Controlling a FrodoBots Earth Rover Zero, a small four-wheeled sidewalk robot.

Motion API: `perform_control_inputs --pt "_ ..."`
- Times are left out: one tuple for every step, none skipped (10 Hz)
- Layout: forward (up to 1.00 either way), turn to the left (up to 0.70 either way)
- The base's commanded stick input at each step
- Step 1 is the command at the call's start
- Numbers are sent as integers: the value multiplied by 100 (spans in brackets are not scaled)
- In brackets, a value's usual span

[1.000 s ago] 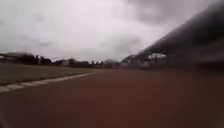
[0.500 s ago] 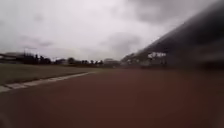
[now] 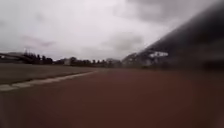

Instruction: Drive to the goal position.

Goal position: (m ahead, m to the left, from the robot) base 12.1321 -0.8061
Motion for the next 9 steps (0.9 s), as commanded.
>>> perform_control_inputs --pt "100 0" --pt "100 0" --pt "100 0" --pt "100 0" --pt "100 0" --pt "100 0" --pt "100 0" --pt "100 0" --pt "100 0"
